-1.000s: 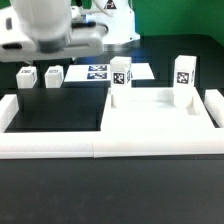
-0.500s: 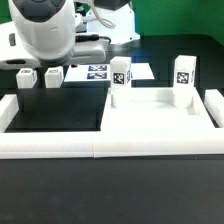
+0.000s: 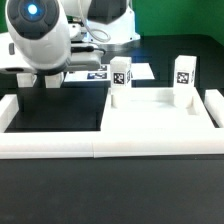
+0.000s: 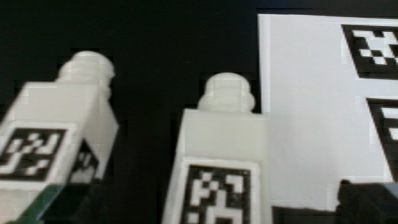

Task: Assemble square table

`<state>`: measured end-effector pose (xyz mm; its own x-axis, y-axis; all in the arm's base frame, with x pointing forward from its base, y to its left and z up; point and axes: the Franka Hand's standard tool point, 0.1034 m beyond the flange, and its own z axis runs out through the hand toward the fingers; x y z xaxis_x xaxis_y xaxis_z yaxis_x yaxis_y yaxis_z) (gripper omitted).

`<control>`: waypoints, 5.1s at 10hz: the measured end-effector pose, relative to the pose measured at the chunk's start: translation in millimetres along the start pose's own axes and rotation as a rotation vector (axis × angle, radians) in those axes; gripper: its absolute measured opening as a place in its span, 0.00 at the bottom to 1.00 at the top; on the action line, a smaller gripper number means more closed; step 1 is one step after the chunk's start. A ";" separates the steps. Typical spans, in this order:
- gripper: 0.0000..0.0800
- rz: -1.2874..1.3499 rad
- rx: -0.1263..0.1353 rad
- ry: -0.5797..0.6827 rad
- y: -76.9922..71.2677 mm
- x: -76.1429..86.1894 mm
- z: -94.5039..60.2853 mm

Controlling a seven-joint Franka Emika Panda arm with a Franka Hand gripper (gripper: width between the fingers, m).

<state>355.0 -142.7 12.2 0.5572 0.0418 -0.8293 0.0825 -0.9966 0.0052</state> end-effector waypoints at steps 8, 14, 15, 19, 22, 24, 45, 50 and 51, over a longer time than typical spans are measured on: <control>0.36 -0.013 -0.004 0.000 -1.8 0.6 -0.6; 0.36 -0.091 0.000 -0.014 -4.9 -25.3 -44.3; 0.36 -0.105 -0.002 0.026 -4.6 -35.1 -63.0; 0.36 -0.108 -0.017 0.181 -3.2 -36.2 -74.3; 0.36 -0.120 -0.052 0.386 -9.0 -31.0 -145.5; 0.36 -0.102 -0.049 0.535 -18.4 -26.6 -201.6; 0.36 0.055 0.071 1.458 -217.6 61.1 -280.5; 0.36 0.037 0.037 1.475 -207.5 82.6 -286.0; 0.36 0.037 0.036 1.468 -207.5 86.3 -281.9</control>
Offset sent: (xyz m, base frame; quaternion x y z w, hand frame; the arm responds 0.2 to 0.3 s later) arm 0.0000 0.0000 0.0000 0.0000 0.0000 0.0000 1.0000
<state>618.9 87.8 97.1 0.8817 0.0283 0.4710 0.0419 -0.9990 -0.0183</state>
